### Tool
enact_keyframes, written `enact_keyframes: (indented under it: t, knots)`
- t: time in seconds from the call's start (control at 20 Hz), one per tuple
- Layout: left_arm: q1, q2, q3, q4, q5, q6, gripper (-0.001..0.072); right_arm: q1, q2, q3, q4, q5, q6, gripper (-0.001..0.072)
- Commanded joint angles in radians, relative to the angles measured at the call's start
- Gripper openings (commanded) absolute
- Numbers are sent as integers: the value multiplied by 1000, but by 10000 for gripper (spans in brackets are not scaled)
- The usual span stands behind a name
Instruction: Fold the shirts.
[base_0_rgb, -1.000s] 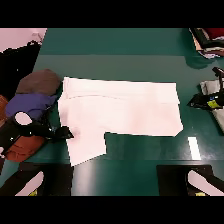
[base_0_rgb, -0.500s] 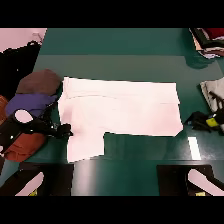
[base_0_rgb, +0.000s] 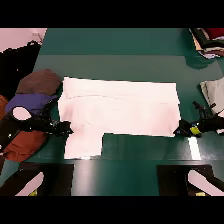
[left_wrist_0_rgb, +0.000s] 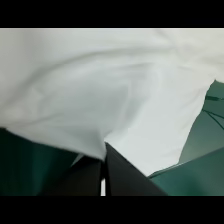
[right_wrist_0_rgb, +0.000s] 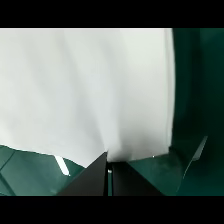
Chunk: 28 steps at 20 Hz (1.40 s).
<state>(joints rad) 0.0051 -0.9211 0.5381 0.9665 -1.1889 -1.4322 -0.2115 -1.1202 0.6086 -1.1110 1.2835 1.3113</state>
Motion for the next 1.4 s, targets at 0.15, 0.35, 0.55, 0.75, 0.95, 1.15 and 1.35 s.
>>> enact_keyframes:
  t: [0.15,0.35,0.55,0.75,0.95,1.15,1.35]
  knots:
    - [0,220,10,55,-171,-66,24,24,137,65,-155,170,-12,14]
    - [0,342,21,18,-403,-134,25,23,340,74,-248,301,-10,13]
    - [0,312,132,29,-292,-122,24,23,385,172,-248,300,27,13]
    - [0,127,252,33,-34,-53,25,74,192,314,-243,234,27,13]
    - [0,-154,423,33,133,-26,26,156,-61,494,-242,129,63,14]
    - [0,-393,597,32,206,-26,26,188,-279,695,-241,118,72,14]
    - [3,-494,693,31,261,-27,245,173,-437,860,-147,121,95,156]
